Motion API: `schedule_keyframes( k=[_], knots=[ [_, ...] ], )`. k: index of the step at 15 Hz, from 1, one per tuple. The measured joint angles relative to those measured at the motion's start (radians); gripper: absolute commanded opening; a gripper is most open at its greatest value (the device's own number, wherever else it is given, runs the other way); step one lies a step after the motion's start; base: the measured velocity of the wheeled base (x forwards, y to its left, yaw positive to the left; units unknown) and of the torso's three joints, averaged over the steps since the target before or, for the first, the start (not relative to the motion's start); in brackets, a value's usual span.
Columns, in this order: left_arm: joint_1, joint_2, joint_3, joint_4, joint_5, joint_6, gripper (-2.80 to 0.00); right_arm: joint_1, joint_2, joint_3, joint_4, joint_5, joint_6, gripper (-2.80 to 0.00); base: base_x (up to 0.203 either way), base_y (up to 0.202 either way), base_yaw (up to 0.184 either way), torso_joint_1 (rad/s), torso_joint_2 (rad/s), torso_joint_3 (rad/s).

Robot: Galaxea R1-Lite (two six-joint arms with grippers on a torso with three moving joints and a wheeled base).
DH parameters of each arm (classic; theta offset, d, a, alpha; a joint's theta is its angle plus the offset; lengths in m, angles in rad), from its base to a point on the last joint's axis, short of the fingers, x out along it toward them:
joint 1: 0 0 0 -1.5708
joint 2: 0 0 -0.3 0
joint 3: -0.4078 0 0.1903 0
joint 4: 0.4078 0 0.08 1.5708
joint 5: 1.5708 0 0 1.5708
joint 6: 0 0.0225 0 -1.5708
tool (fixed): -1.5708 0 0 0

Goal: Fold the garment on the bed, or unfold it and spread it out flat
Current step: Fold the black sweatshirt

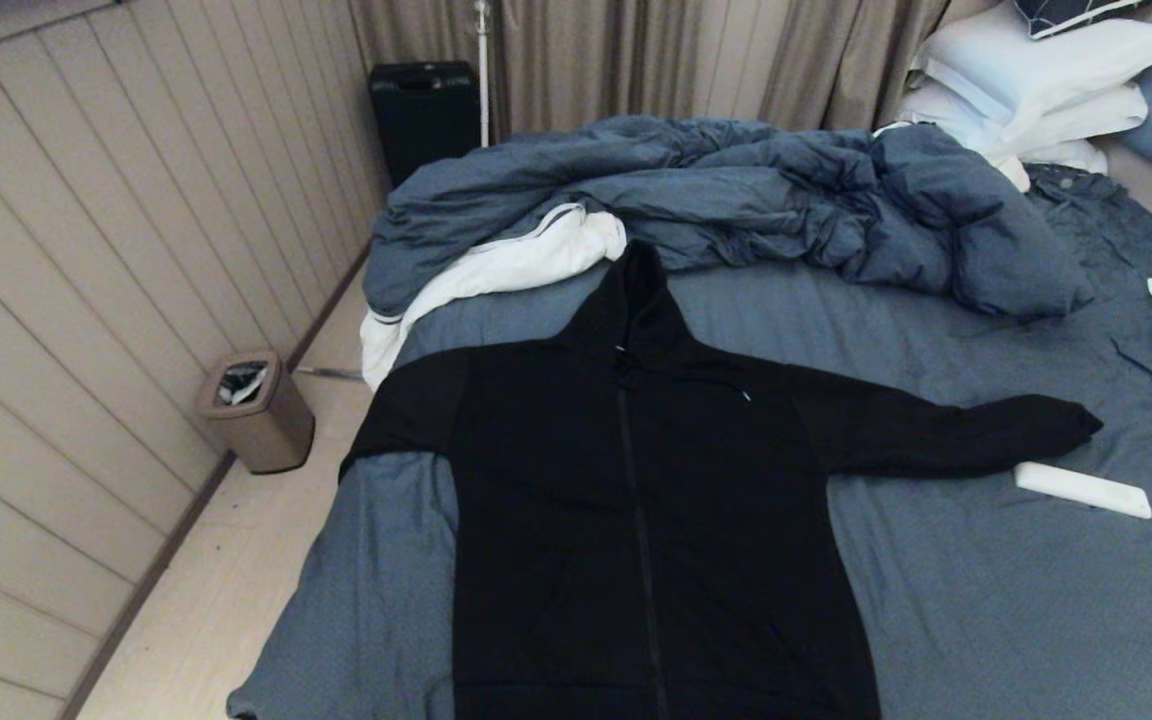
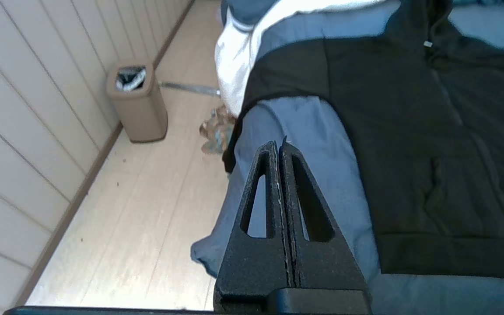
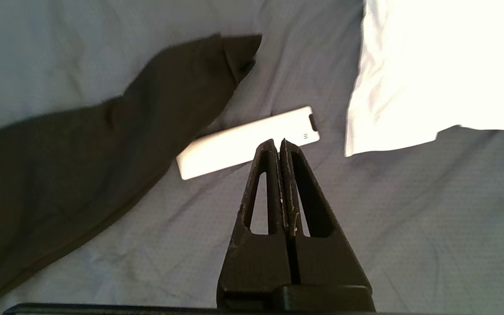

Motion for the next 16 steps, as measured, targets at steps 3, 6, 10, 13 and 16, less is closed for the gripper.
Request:
schedule_keyframes(
  k=[3, 6, 10, 13, 16],
  knots=[
    [0.0, 0.0, 0.0, 0.0, 0.001, -0.001, -2.8, 0.0, 0.007, 0.0, -0.03, -0.003, 0.001, -2.8, 0.0, 0.0, 0.0, 0.0, 0.0, -0.195],
    [0.0, 0.0, 0.0, 0.0, 0.0, -0.002, -2.8, 0.0, 0.038, 0.002, -0.154, -0.02, -0.007, -2.8, 0.0, 0.0, 0.0, 0.004, 0.0, -0.199],
    [0.0, 0.0, 0.0, 0.0, 0.0, -0.002, -2.8, 0.012, 0.104, 0.002, -0.248, -0.027, -0.018, -2.8, 0.0, 0.0, 0.0, 0.003, 0.0, -0.195],
    [0.0, 0.0, 0.0, 0.0, 0.001, -0.002, -2.8, 0.019, 0.128, 0.0, -0.258, -0.016, -0.019, -2.8, 0.0, 0.0, 0.0, 0.002, 0.0, -0.197],
    [0.0, 0.0, 0.001, 0.0, 0.001, -0.003, -2.8, 0.026, 0.138, -0.001, -0.315, 0.01, -0.049, -2.8, 0.0, 0.0, 0.0, 0.002, 0.0, -0.195]
  ],
)
